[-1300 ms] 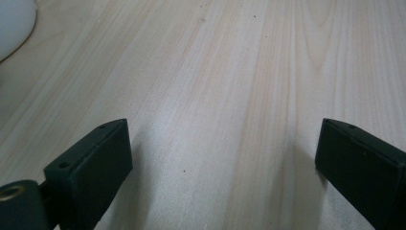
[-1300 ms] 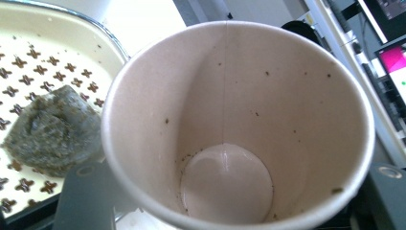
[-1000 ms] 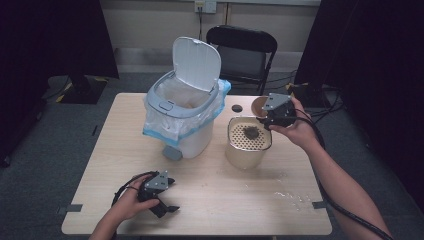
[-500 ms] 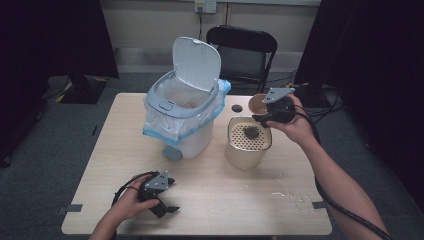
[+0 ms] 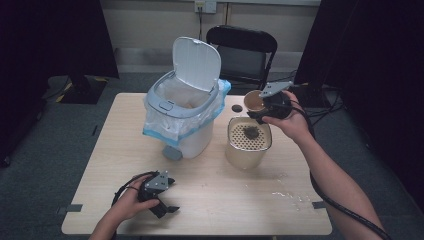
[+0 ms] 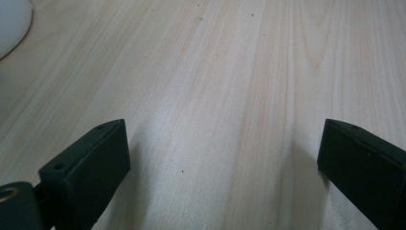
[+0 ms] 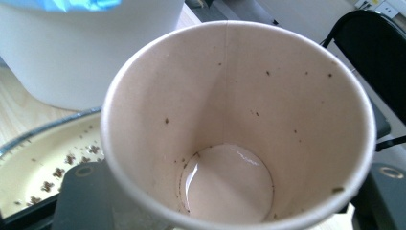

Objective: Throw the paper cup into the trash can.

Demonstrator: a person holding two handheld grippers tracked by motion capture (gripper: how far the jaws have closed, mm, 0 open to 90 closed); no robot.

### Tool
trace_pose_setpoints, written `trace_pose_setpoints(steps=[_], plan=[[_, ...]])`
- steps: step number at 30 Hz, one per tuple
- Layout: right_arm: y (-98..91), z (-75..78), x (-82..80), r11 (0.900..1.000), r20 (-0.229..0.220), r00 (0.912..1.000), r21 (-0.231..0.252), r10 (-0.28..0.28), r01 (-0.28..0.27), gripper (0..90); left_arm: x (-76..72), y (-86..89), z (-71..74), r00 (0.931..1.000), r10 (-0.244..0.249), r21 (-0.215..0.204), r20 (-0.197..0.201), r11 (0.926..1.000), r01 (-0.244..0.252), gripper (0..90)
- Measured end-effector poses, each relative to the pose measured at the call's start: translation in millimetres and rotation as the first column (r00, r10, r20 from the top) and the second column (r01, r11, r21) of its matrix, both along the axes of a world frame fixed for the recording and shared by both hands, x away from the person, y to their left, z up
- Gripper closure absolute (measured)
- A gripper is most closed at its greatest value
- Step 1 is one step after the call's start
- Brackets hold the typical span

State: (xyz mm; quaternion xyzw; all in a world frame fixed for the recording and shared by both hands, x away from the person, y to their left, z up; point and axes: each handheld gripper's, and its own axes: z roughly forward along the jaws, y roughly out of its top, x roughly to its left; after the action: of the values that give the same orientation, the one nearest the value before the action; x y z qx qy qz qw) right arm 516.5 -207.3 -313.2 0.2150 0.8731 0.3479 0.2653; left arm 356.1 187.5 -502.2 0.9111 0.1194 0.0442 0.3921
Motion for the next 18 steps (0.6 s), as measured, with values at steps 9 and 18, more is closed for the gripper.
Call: trace_pose_setpoints(steps=[9,18], plan=[[1.8,8.4,3.2,0.9996,-0.028,0.9996,0.026,-0.008,0.009,28.7,0.0,-0.1,-0.4,1.0000,0.000,-0.004,0.001,1.0000,0.000,3.4],[5.3,20.6,6.3,0.9987,-0.047,0.9989,0.051,-0.006,0.009,28.8,0.2,0.2,0.4,1.0000,-0.005,0.004,-0.004,1.0000,0.005,3.3]])
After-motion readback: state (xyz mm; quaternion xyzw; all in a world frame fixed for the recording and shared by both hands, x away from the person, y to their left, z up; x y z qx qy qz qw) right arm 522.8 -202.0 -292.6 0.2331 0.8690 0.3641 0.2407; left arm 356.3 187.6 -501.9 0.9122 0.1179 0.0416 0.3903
